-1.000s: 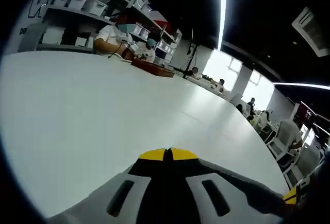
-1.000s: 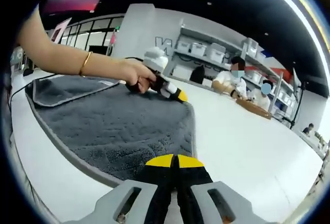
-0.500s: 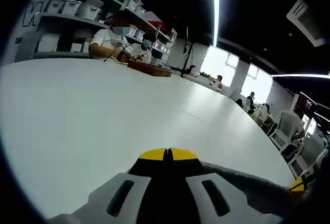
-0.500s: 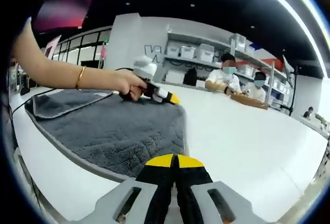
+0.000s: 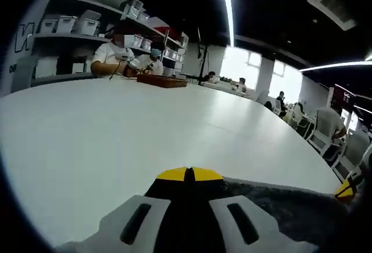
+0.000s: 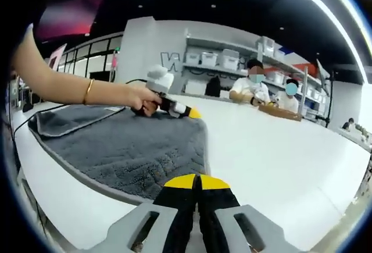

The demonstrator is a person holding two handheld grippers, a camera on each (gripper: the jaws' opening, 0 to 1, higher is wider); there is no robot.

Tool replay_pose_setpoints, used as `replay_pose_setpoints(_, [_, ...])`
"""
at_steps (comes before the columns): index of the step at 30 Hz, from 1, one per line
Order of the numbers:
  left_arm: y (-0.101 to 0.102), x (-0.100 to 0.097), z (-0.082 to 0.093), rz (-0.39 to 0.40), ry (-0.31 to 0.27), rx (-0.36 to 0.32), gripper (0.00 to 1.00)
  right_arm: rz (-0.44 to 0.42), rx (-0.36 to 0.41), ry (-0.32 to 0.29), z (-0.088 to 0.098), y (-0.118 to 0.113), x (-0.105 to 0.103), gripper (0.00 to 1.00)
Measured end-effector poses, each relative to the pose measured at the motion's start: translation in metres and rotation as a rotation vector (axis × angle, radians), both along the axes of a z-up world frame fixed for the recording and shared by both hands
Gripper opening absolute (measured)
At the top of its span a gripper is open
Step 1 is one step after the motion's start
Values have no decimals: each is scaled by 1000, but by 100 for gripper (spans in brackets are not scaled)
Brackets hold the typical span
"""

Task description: Open the folded towel by lifting each exposed corner and separating the folded layers until the towel lies flat within the target outline without major curled edges

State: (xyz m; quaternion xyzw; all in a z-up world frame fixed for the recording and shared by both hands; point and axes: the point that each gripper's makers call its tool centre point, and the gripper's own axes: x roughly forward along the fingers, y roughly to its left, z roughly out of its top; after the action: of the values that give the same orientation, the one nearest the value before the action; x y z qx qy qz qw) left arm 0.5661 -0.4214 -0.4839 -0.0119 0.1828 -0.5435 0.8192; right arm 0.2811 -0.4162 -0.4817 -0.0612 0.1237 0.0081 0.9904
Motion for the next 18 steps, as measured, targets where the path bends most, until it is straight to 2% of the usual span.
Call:
replay_pose_setpoints(10, [1,0,0,18,14,0,0,-19,-14,-1,1,1,1,0])
replay_pose_setpoints(11, [0,-2,0,21,1,9,0,-33,-12,-10,1,0,1,0])
replay_pose_setpoints(14, [2,-2,2,39,2,4,0,-35,-41,-13,2,2,0,0])
replay_pose_setpoints(16, [5,1,10,65,-58,-8,0,-31,-49,-15,2,2,1,0])
replay_pose_setpoints(18, [7,0,16,74,-73,-17,0,-30,-47,-15,2,2,0,0])
